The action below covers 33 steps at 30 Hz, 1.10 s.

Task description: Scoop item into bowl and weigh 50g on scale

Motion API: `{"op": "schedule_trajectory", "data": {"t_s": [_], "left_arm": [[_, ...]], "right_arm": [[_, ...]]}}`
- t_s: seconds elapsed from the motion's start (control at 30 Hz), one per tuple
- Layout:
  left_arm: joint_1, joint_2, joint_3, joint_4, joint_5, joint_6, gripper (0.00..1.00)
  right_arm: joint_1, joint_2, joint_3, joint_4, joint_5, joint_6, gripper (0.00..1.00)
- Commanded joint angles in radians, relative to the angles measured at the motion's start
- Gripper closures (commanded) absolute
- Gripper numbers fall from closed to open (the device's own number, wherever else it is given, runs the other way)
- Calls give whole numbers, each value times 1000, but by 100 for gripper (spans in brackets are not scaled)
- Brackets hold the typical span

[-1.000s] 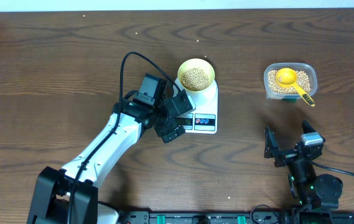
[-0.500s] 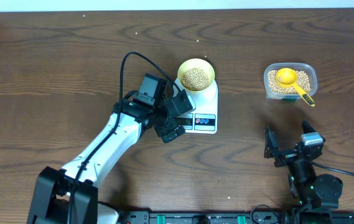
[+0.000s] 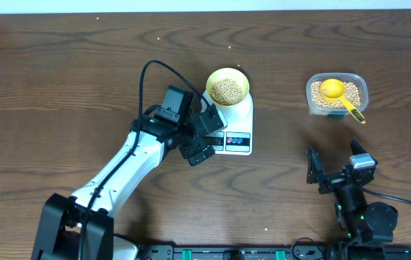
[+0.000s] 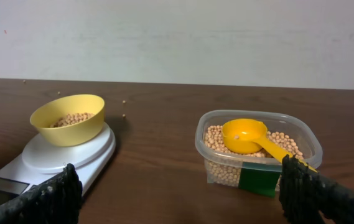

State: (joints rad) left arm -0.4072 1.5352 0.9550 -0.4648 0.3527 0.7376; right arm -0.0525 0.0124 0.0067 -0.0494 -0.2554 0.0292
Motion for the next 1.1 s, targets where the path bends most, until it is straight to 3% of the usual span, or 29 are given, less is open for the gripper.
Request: {"op": "schedule_trajectory", "data": {"t_s": [0.0, 0.23, 0.6, 0.77, 0.97, 1.07], "left_arm": [[5, -4, -2, -2, -5, 10, 2], [7, -44, -2, -5, -19, 10, 2], [101, -311, -2, -1, -24, 4, 2], [122, -438, -18, -3, -24, -93, 2], [122, -565, -156, 24, 6, -134, 2], [122, -637, -298, 154, 6, -134, 2]], "right_arm": [[6, -8, -2, -3, -16, -19, 1], [6, -8, -2, -4, -16, -19, 1], [6, -8, -2, -4, -16, -19, 1], [6, -8, -2, -4, -16, -19, 1], [6, -8, -2, -4, -16, -19, 1], [6, -8, -2, -3, -16, -19, 1]]}}
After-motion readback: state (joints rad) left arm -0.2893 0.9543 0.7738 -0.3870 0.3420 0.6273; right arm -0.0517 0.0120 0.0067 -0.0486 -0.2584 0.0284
